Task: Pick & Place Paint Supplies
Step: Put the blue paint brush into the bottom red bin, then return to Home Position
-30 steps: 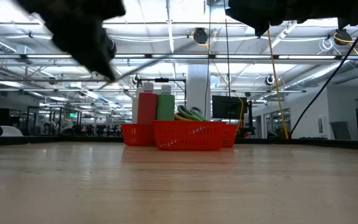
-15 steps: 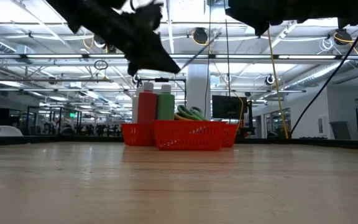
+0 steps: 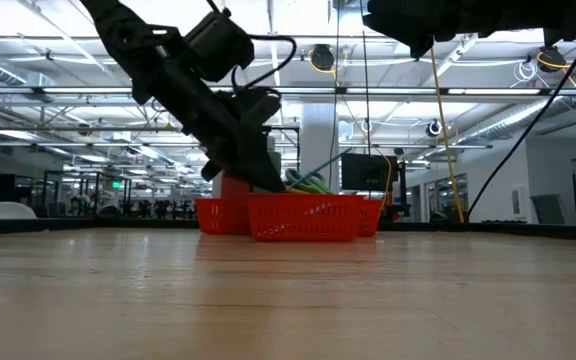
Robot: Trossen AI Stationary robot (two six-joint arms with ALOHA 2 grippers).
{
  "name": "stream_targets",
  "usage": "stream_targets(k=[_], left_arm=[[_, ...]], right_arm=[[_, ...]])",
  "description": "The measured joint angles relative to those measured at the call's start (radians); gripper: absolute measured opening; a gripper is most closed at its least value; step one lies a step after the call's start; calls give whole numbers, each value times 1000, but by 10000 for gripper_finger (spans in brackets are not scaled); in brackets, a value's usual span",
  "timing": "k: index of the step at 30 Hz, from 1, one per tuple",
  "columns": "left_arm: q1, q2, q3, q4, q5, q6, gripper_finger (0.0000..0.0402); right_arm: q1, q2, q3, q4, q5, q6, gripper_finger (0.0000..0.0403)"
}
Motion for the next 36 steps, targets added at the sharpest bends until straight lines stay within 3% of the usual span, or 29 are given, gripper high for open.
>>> stream_targets(k=[7, 15, 19, 23, 32, 36], left_arm=[[5, -1, 0, -7, 1, -14, 43], [13, -44, 0, -23, 51, 54, 171], [44, -194, 1, -104, 177, 56, 215], [68, -412, 2, -238, 219, 37, 235], [-9, -880, 1, -637, 197, 286, 239], [-86, -1015, -52, -707, 63, 305, 239]], right_arm=[[0, 0, 0, 0, 0, 2, 157], [0, 0, 0, -11, 0, 2, 157], [0, -4, 0, -19, 0, -1, 157], [0, -27, 0, -55, 0, -24, 157], [2, -214, 0, -235, 1, 4, 157], [2, -320, 0, -316, 2, 8, 157]])
